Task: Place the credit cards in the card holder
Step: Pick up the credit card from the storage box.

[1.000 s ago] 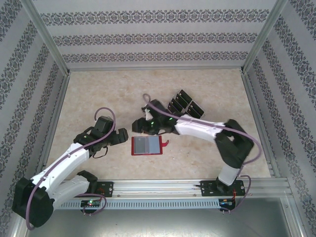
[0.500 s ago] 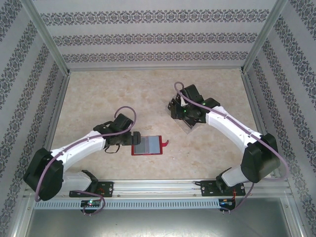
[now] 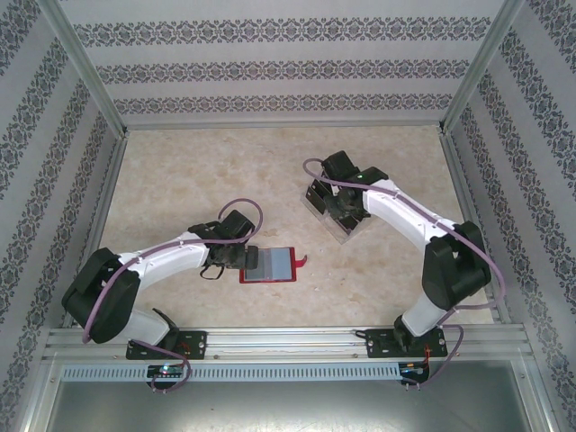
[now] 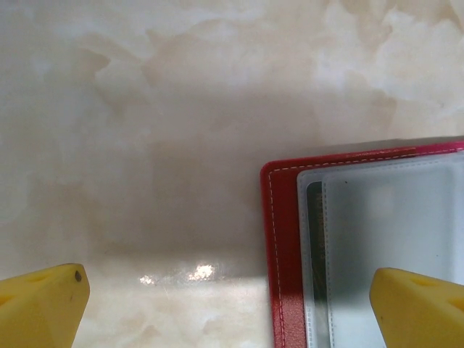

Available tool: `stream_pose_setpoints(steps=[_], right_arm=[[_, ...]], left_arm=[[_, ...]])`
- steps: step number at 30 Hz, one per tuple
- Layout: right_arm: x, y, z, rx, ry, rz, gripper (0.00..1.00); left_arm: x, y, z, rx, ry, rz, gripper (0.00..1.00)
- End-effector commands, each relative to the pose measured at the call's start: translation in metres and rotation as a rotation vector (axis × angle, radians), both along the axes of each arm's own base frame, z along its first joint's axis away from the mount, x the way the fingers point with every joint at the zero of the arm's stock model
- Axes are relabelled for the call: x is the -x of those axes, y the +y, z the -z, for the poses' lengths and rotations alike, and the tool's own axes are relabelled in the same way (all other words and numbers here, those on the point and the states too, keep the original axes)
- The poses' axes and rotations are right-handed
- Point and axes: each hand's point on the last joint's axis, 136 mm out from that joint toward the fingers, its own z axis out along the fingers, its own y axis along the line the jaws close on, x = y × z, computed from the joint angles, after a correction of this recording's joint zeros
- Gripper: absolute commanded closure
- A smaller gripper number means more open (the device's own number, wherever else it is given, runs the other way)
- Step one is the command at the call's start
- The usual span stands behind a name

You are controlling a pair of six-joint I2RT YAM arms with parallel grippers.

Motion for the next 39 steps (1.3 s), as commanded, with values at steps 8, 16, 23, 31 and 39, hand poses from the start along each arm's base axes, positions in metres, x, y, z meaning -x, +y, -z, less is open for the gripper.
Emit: stream_pose_setpoints(steps=[8, 16, 23, 31, 39], right_arm=[[-0.008, -0.019, 0.018, 0.136, 0.042, -0.022, 0.68], [-0.012, -0.02, 0.029, 0.136, 0.069, -0.024, 0.69], [-0.008, -0.011, 0.031, 0.069, 0.089, -0.03, 0.77], [-0.005, -0.009, 0.029, 0.035, 0.096, -0.034, 0.87], [-0.005, -0.007, 0.027, 0.015, 0.104, -0.042, 0.92]], left_arm=[[-0.005, -0.002, -0.005, -0.027, -0.021, 0.02, 0.0], [-0.006, -0.002, -0.005, -0.024, -0.024, 0.02, 0.0], [-0.006, -0.002, -0.005, -0.026, -0.027, 0.019, 0.0], [-0.006, -0.002, -0.005, -0.028, -0.027, 0.019, 0.0], [-0.008, -0.003, -0.007, -0.026, -0.03, 0.022, 0.0]])
